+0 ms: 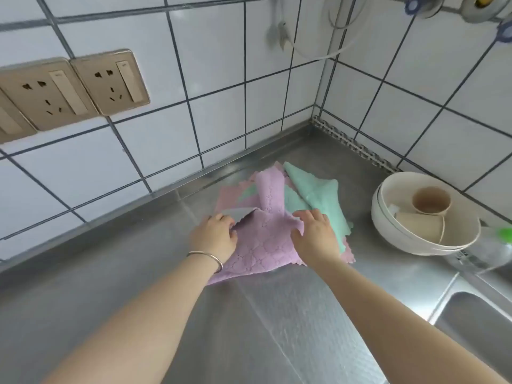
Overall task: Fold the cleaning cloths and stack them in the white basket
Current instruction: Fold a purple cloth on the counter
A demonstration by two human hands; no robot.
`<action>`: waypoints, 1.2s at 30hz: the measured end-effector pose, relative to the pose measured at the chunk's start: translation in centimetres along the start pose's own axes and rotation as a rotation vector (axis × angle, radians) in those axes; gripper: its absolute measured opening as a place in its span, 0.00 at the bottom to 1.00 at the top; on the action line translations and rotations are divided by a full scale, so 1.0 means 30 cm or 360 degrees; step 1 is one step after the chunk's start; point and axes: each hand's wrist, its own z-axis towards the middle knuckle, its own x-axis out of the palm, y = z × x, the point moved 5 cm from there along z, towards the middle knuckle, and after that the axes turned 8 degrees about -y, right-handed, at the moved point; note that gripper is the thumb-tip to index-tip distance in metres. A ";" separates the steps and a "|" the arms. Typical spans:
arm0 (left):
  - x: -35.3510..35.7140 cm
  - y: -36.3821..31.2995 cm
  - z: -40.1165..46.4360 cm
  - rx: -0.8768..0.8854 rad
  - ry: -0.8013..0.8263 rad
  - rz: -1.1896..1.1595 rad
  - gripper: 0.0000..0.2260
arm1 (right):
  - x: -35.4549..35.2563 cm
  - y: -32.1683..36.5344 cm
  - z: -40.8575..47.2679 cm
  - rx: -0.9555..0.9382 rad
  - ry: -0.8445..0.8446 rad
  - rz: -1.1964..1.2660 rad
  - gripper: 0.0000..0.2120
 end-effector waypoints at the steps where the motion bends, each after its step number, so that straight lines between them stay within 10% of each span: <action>1: 0.006 -0.012 0.014 0.0037 -0.0026 0.0042 0.13 | 0.003 -0.007 0.015 -0.0011 0.0003 -0.0044 0.19; 15: 0.027 -0.010 0.114 0.0404 -0.0444 -0.0126 0.10 | 0.032 0.000 0.044 -0.0500 -0.0026 -0.0187 0.16; 28: -0.403 0.061 -0.233 0.0840 -0.0672 -0.0192 0.06 | -0.021 0.483 -0.145 -0.1141 -0.0012 -0.0058 0.19; 36: -0.686 0.377 -0.592 0.0679 -0.0663 -0.0077 0.13 | -0.038 0.605 -0.340 -0.1032 0.0579 -0.0298 0.09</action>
